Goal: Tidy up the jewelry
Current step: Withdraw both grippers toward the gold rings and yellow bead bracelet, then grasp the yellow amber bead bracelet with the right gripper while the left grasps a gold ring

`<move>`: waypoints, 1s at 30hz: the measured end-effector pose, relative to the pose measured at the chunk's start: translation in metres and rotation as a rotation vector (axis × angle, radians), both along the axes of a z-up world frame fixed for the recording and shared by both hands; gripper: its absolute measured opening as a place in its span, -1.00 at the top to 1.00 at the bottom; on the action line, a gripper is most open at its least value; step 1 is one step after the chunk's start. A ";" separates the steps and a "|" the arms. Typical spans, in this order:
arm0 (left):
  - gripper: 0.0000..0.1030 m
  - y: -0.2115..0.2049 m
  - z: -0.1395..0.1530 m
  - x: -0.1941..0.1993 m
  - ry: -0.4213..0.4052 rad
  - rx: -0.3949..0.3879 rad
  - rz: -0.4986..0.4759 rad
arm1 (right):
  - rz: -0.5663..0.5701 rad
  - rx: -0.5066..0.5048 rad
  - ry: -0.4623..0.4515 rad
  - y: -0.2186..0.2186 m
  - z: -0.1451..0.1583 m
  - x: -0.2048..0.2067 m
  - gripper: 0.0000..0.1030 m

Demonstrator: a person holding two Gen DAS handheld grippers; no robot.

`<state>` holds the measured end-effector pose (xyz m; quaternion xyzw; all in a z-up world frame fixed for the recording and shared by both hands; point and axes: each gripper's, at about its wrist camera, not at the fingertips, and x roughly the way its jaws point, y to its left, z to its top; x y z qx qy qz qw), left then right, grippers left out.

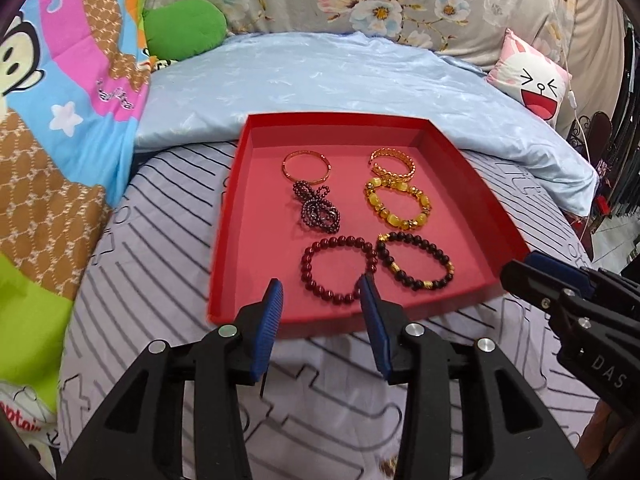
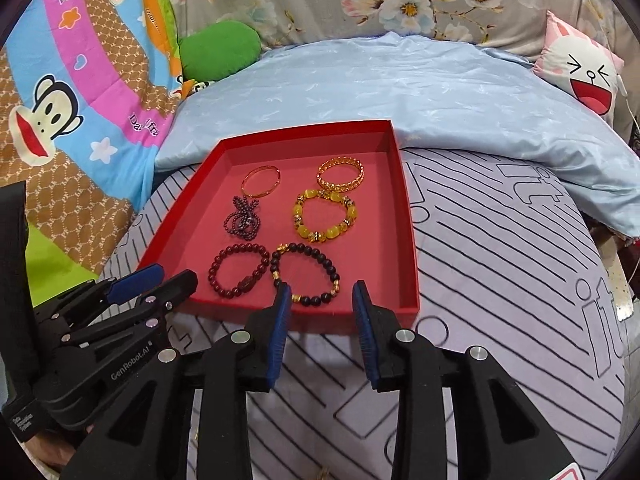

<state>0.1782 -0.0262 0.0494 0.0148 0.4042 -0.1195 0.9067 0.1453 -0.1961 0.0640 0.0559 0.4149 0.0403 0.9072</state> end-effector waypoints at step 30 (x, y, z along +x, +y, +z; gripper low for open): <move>0.23 0.031 -0.035 -0.133 0.134 -0.009 0.018 | 0.085 -0.028 0.130 0.026 -0.049 -0.135 0.39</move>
